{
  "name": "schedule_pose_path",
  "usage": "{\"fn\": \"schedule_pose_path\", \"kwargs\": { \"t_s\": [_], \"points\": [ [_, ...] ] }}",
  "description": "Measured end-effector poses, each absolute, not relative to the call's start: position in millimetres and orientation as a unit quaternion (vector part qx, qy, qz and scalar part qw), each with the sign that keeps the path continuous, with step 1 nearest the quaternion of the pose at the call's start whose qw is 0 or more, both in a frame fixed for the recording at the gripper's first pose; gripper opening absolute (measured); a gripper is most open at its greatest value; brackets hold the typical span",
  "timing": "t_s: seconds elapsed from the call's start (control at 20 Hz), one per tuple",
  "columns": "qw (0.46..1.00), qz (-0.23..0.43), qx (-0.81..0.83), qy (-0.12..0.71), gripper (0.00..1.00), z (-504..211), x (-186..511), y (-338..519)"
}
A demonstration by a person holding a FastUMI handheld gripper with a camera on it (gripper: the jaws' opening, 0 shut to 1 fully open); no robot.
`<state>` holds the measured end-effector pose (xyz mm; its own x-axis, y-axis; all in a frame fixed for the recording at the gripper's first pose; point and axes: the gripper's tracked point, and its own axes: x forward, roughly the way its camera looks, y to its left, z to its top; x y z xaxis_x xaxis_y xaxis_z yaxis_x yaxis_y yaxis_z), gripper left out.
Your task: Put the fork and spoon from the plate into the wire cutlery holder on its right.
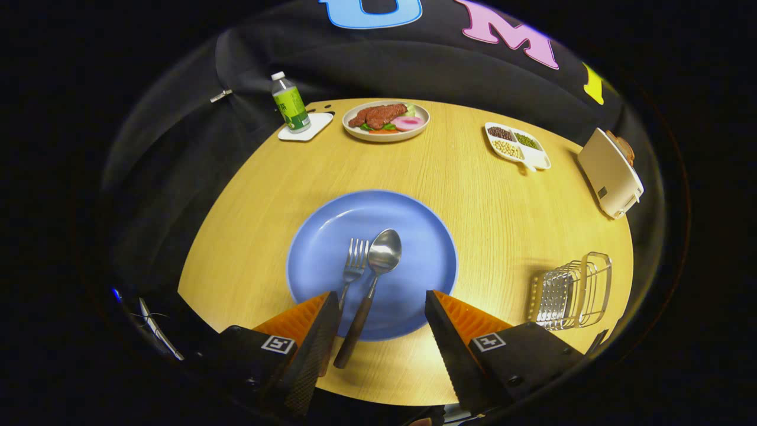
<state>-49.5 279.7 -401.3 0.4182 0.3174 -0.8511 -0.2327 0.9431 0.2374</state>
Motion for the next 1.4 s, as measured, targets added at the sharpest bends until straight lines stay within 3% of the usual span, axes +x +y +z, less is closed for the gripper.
{"fn": "schedule_pose_path", "kwargs": {
  "t_s": [0.15, 0.35, 0.55, 0.6, 0.65, 0.75, 0.85, 1.1, 1.4],
  "points": [
    [0.831, 0.158, 0.029, 0.533, 0.77, -423, -46, 281],
    [0.822, 0.146, 0.009, 0.55, 0.75, -442, -44, 279],
    [0.812, 0.155, 0.01, 0.563, 0.43, -449, -40, 286],
    [0.806, 0.161, 0.006, 0.57, 0.43, -450, -43, 287],
    [0.809, 0.164, -0.002, 0.564, 0.28, -452, -39, 285],
    [0.81, 0.191, -0.012, 0.554, 0.13, -450, -41, 286],
    [0.798, 0.218, 0.009, 0.562, 0.07, -448, -49, 292],
    [0.821, 0.216, 0.029, 0.528, 0.07, -426, -33, 285],
    [0.797, 0.228, -0.009, 0.56, 0.06, -447, -44, 277]
  ]
}}
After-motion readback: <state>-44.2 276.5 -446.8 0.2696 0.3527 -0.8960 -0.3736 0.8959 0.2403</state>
